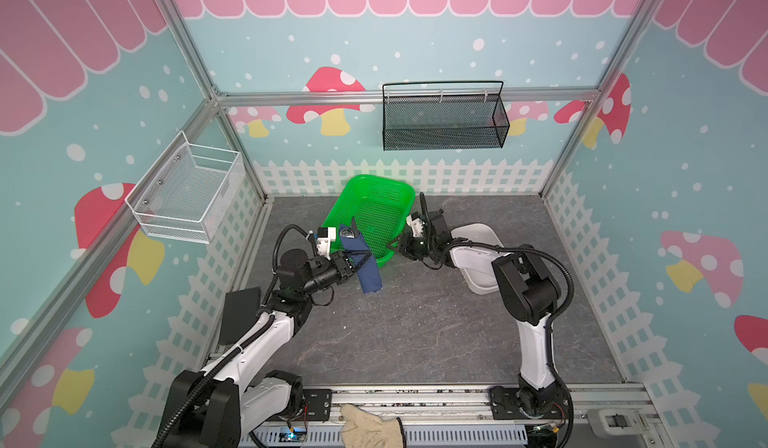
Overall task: Place the utensils on the paper napkin and roll it up
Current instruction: 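Carry the napkin bundle with the left gripper over the green basket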
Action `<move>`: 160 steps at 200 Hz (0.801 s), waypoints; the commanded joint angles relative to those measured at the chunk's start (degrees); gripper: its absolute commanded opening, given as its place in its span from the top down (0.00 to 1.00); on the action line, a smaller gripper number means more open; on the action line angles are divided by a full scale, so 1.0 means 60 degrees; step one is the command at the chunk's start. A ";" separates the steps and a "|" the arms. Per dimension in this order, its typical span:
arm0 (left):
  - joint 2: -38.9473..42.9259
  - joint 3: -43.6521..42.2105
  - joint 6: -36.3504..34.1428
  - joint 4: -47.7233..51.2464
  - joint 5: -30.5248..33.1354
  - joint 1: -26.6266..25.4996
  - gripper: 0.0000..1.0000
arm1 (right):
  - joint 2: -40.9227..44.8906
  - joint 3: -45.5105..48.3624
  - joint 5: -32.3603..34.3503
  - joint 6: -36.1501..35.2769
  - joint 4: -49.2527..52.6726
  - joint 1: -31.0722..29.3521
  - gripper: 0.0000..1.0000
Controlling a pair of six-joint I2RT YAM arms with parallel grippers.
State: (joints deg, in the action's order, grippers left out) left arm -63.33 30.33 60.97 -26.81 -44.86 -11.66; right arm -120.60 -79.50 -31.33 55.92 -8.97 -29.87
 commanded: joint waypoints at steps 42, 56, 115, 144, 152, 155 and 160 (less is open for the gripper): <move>-0.0788 0.1422 -0.1409 0.1349 -0.0639 0.0263 1.00 | 0.0785 0.0416 0.1002 -0.1286 0.2222 0.0020 0.60; -0.1180 0.1794 -0.1787 0.1772 -0.0726 0.0274 1.00 | 0.1085 0.0772 0.1255 -0.1522 0.2451 0.0019 0.62; -0.3093 0.3175 -0.3022 0.2702 -0.1341 0.0288 1.00 | 0.2168 0.1630 0.1185 -0.2750 0.3574 -0.0054 0.62; -0.4199 0.3989 -0.3589 0.3065 -0.1464 0.0264 1.00 | 0.2739 0.1984 0.0568 -0.3084 0.3341 -0.0079 0.60; -0.4512 0.4247 -0.3797 0.3229 -0.1449 0.0267 1.00 | 0.2854 0.2001 0.0512 -0.3123 0.3341 -0.0065 0.59; -0.4627 0.4330 -0.3857 0.3275 -0.1445 0.0260 1.00 | 0.2898 0.2014 0.0519 -0.3135 0.3341 -0.0071 0.58; -0.4819 0.4464 -0.3924 0.3274 -0.1458 0.0259 1.00 | 0.2978 0.2026 0.0520 -0.3138 0.3324 -0.0071 0.58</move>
State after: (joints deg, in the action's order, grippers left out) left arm -88.66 52.45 42.92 -9.37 -51.62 -10.24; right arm -105.45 -68.18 -26.63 40.23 8.78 -30.04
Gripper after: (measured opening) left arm 0.105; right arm 0.409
